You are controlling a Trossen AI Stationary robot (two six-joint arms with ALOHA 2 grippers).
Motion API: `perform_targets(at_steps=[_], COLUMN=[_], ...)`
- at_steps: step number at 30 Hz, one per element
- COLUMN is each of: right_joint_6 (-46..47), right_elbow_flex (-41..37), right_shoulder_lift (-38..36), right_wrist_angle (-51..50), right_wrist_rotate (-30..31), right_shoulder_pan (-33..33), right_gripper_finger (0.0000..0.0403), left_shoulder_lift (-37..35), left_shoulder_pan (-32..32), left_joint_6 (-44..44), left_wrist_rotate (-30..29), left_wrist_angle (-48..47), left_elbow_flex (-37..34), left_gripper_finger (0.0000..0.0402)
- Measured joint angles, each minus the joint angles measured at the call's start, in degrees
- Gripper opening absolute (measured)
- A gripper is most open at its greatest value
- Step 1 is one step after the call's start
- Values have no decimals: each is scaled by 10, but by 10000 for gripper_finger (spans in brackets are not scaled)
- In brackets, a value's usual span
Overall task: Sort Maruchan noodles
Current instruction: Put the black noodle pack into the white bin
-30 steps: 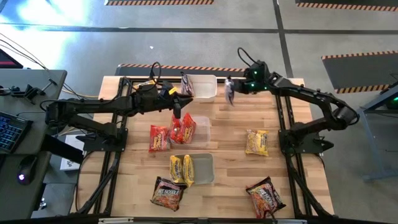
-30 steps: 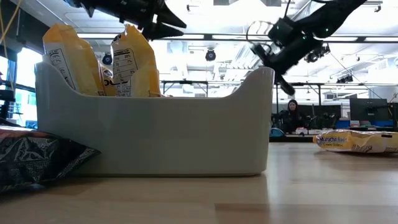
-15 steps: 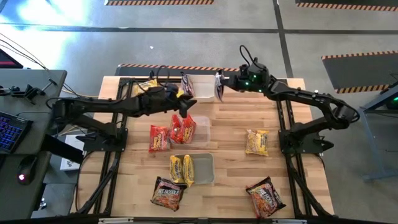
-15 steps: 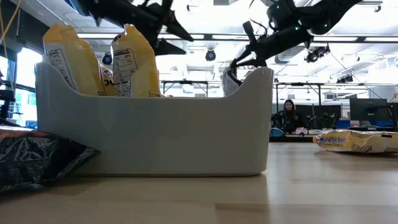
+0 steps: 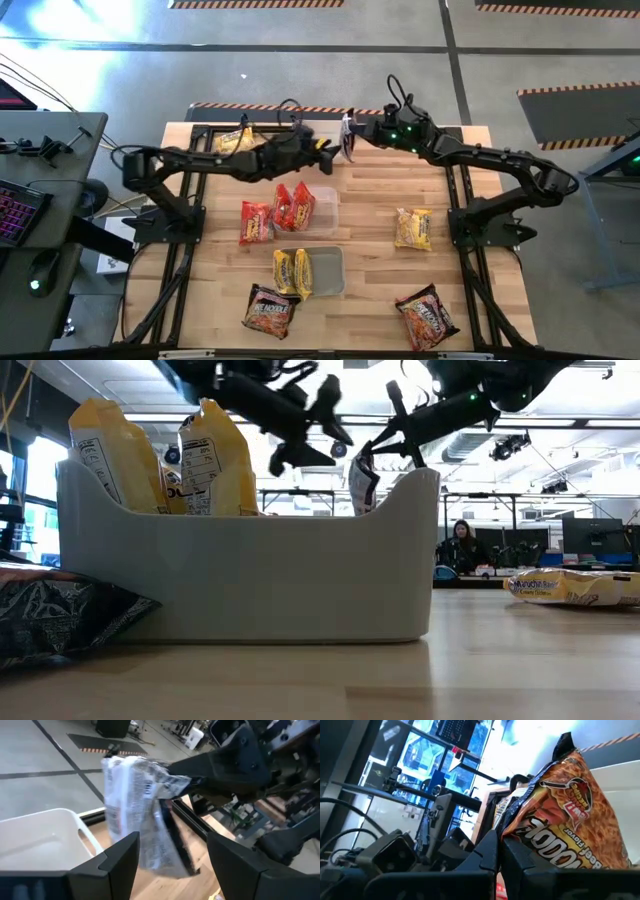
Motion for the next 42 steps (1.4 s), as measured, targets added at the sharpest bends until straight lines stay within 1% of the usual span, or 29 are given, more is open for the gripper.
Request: perform_targets(at_steps=[6,10,12,21,23,27,31,33,38,42], right_joint_6=[13,15,20,31,41,43,43,43,40,4], right_elbow_flex=[0,0,0,0,0,0,0,0,0,0], right_shoulder_lift=[0,0,0,0,0,0,0,0,0,0], right_wrist_angle=[29,47,50,69,79,99,99,98,108,111], right_wrist_rotate=[29,37,39,51,51,50,45,42,35,36], right_shoulder_pan=[12,19,24,47,50,55,56,56,56,56], right_gripper_finger=[0,0,0,0,0,0,0,0,0,4], left_shoulder_lift=[48,62,64,64,64,64,64,64,64,63], left_shoulder_pan=[1,1,3,20,21,20,20,20,24,29], left_joint_6=[21,23,30,35,51,107,144,154,168,168], left_wrist_rotate=[17,-28,-44,-41,-26,-18,8,10,50,66], left_wrist_angle=[-73,-117,-121,-109,-107,-87,-66,-66,-63,-63], left_elbow_flex=[80,107,109,110,110,110,110,110,110,110], left_gripper_finger=[224,224,224,224,224,219,189,164,94,43])
